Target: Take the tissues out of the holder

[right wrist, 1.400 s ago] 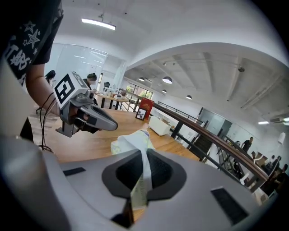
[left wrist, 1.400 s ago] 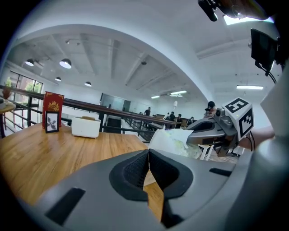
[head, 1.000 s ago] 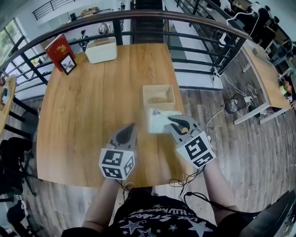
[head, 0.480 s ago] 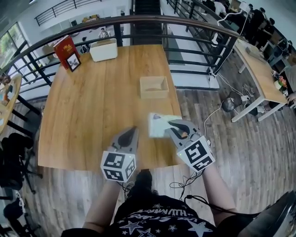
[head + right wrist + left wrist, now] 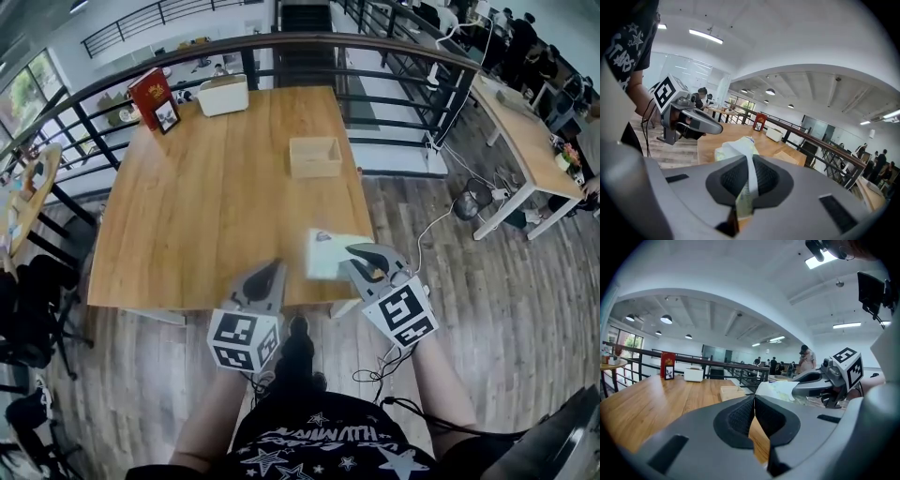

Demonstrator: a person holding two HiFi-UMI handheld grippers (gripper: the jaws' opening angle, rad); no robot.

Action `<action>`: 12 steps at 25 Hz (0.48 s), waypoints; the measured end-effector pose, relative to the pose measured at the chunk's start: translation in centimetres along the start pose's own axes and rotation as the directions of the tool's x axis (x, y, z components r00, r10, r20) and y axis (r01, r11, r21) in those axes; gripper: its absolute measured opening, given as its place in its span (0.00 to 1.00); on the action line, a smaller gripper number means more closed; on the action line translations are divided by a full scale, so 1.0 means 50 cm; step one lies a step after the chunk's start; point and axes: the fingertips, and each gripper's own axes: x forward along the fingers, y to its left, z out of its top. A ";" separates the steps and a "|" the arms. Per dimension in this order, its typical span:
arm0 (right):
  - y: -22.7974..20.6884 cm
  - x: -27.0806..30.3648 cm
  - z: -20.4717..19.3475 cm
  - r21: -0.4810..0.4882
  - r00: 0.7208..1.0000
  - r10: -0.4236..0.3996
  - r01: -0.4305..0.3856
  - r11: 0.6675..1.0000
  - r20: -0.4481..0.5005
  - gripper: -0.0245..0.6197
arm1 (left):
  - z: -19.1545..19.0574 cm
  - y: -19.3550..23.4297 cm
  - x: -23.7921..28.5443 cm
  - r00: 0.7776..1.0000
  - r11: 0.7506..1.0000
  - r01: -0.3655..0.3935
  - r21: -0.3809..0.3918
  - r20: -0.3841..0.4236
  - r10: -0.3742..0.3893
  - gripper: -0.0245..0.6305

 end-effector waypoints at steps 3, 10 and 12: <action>0.029 -0.035 0.001 -0.012 1.000 0.002 -0.002 1.000 0.003 0.08 | -0.002 -0.029 -0.046 1.000 1.000 -0.006 0.003 0.009 0.006 0.06; 0.068 -0.073 0.007 0.001 1.000 0.002 -0.002 1.000 0.022 0.08 | -0.020 -0.070 -0.096 0.999 0.999 0.019 0.030 -0.030 -0.018 0.06; 0.074 -0.073 0.002 0.007 1.000 0.005 -0.005 1.000 0.022 0.08 | -0.026 -0.073 -0.095 0.999 0.999 0.023 0.031 -0.039 -0.022 0.06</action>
